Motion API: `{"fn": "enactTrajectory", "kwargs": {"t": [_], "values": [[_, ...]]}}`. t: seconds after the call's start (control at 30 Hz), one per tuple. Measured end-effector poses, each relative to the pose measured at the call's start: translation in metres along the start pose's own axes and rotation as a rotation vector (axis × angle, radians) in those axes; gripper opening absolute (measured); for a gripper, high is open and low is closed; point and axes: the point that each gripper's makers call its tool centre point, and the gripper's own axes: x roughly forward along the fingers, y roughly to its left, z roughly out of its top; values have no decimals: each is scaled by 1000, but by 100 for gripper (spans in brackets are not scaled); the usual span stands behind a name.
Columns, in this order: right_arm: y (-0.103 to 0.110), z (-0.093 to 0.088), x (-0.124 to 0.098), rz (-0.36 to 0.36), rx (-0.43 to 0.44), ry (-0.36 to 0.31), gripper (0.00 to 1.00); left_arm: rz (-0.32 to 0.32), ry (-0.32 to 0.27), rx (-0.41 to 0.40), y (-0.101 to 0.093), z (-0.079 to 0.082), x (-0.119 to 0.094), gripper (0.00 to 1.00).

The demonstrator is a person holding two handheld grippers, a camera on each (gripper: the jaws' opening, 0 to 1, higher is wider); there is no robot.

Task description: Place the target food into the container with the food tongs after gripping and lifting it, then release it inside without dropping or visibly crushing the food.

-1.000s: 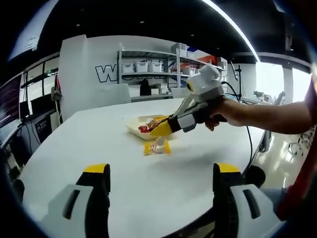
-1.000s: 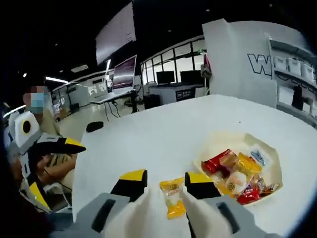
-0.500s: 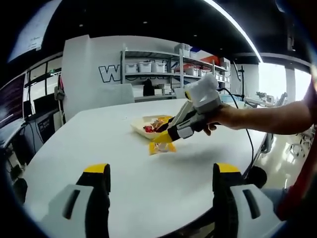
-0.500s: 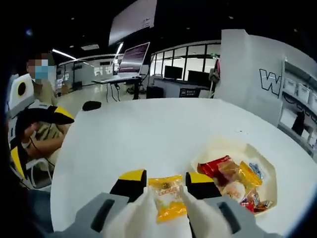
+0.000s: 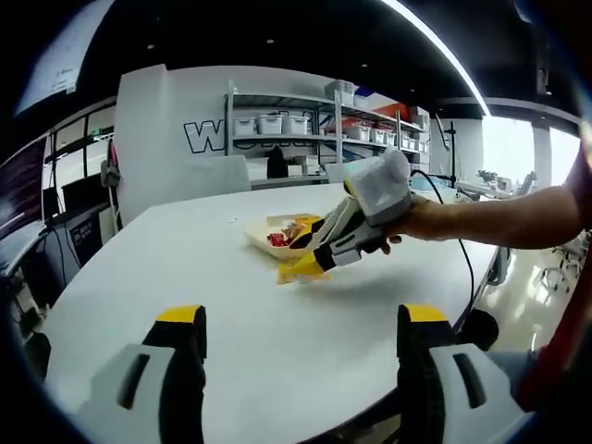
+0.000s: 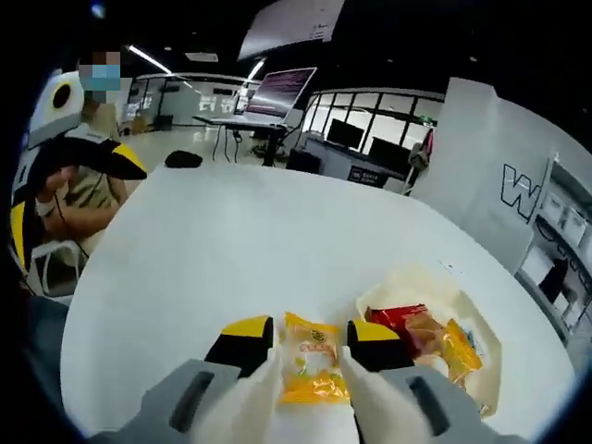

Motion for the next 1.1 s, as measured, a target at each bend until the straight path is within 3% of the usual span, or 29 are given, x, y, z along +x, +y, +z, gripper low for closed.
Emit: {"fn": "enactTrajectory", "kwargs": {"t": [0.13,0.23,0.33,0.4,0.6,0.8,1.1], "values": [[-4,-3,-1,-4,102,-3,24,-3,2,2,-1,0,1,83],[-6,-4,-1,-10,129,-12,22,-7,1,3,-3,1,2,83],[-14,-2,-4,-43,364,-6,19,-8,2,6,-4,1,3,83],[-15,2,-5,-18,450,-30,19,-8,3,6,-5,1,2,83],[-11,2,-13,-18,444,-41,19,2,-2,7,-1,3,-1,83],[-9,19,-24,-12,410,-84,20,3,-2,3,-1,2,-1,83],[-43,53,-45,-70,388,-166,20,-8,2,11,-6,1,1,83]]}}
